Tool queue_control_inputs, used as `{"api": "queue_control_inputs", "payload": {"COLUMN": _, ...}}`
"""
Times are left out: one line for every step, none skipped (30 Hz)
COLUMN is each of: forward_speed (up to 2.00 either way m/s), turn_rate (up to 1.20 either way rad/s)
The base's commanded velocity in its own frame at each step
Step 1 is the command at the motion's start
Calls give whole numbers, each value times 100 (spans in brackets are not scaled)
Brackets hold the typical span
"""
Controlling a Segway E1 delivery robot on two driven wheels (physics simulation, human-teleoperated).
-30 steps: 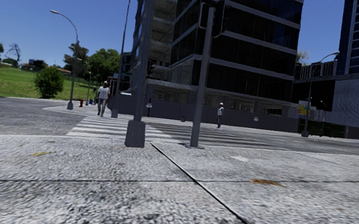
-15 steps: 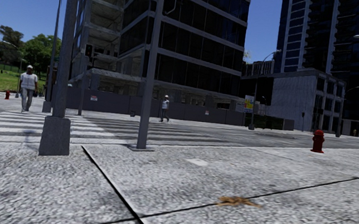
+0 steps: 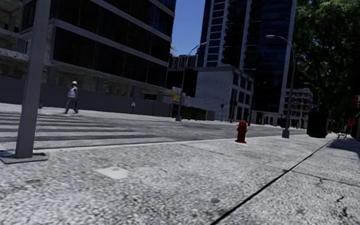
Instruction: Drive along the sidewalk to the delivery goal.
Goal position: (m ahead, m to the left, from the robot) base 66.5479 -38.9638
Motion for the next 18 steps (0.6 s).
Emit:
{"api": "queue_control_inputs", "payload": {"forward_speed": 200, "turn_rate": -86}}
{"api": "queue_control_inputs", "payload": {"forward_speed": 200, "turn_rate": -86}}
{"api": "queue_control_inputs", "payload": {"forward_speed": 200, "turn_rate": -86}}
{"api": "queue_control_inputs", "payload": {"forward_speed": 200, "turn_rate": -85}}
{"api": "queue_control_inputs", "payload": {"forward_speed": 200, "turn_rate": -84}}
{"api": "queue_control_inputs", "payload": {"forward_speed": 200, "turn_rate": -83}}
{"api": "queue_control_inputs", "payload": {"forward_speed": 200, "turn_rate": -83}}
{"api": "queue_control_inputs", "payload": {"forward_speed": 200, "turn_rate": -83}}
{"api": "queue_control_inputs", "payload": {"forward_speed": 200, "turn_rate": -83}}
{"api": "queue_control_inputs", "payload": {"forward_speed": 200, "turn_rate": -83}}
{"api": "queue_control_inputs", "payload": {"forward_speed": 200, "turn_rate": -83}}
{"api": "queue_control_inputs", "payload": {"forward_speed": 200, "turn_rate": -83}}
{"api": "queue_control_inputs", "payload": {"forward_speed": 200, "turn_rate": -83}}
{"api": "queue_control_inputs", "payload": {"forward_speed": 200, "turn_rate": -83}}
{"api": "queue_control_inputs", "payload": {"forward_speed": 200, "turn_rate": -82}}
{"api": "queue_control_inputs", "payload": {"forward_speed": 200, "turn_rate": -81}}
{"api": "queue_control_inputs", "payload": {"forward_speed": 200, "turn_rate": -81}}
{"api": "queue_control_inputs", "payload": {"forward_speed": 200, "turn_rate": -80}}
